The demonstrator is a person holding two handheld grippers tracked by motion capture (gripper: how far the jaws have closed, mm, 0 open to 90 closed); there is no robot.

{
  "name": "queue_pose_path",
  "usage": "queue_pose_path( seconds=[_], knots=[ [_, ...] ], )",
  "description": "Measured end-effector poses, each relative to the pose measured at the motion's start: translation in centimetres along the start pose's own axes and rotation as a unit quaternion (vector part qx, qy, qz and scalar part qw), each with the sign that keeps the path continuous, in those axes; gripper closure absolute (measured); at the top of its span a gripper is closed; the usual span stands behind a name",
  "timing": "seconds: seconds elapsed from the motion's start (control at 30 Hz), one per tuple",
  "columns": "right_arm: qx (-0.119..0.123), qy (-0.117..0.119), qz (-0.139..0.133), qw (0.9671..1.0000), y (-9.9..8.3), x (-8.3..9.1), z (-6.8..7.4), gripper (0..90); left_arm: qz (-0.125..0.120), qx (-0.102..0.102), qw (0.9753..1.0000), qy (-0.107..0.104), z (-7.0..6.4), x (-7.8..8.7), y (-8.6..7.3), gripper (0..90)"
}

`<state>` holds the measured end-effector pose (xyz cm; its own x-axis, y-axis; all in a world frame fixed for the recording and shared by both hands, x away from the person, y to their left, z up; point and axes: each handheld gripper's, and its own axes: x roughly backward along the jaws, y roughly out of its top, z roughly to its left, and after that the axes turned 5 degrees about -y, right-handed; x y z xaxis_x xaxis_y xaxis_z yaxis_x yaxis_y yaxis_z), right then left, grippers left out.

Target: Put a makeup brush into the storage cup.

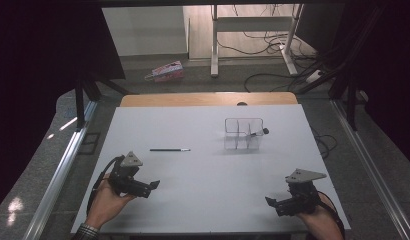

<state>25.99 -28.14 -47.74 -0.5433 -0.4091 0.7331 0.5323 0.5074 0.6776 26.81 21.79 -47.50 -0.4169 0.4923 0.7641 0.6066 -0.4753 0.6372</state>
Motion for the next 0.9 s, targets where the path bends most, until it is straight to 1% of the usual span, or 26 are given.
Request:
queue_pose_path(
  seconds=[0.17,0.33,0.53,0.6,0.77,0.9],
  knots=[
    [-0.002,0.001,-0.002,1.0,0.0,0.0,0.0,0.0,0.009,-0.009,0.9999,-0.002,0.5,-0.3,0.7,0.1],
    [0.0,0.002,0.0,1.0,0.0,-0.1,0.0,0.0,0.019,-0.024,0.9995,-0.005,0.9,-0.6,1.5,0.2],
    [-0.001,0.004,-0.002,1.0,0.0,-0.1,-0.1,0.0,0.025,-0.032,0.9991,-0.017,1.4,-0.8,2.5,0.6],
    [-0.002,0.006,-0.003,1.0,0.0,-0.1,-0.2,0.0,0.032,-0.037,0.9986,-0.019,1.6,-0.9,2.8,0.9],
    [-0.001,0.007,-0.003,1.0,0.0,-0.1,-0.1,0.0,0.047,-0.049,0.9976,-0.016,2.1,-1.2,3.3,0.7],
    [-0.001,0.007,-0.003,1.0,0.0,-0.1,-0.2,0.0,0.052,-0.052,0.9971,-0.021,2.6,-1.4,4.0,0.7]
  ],
)
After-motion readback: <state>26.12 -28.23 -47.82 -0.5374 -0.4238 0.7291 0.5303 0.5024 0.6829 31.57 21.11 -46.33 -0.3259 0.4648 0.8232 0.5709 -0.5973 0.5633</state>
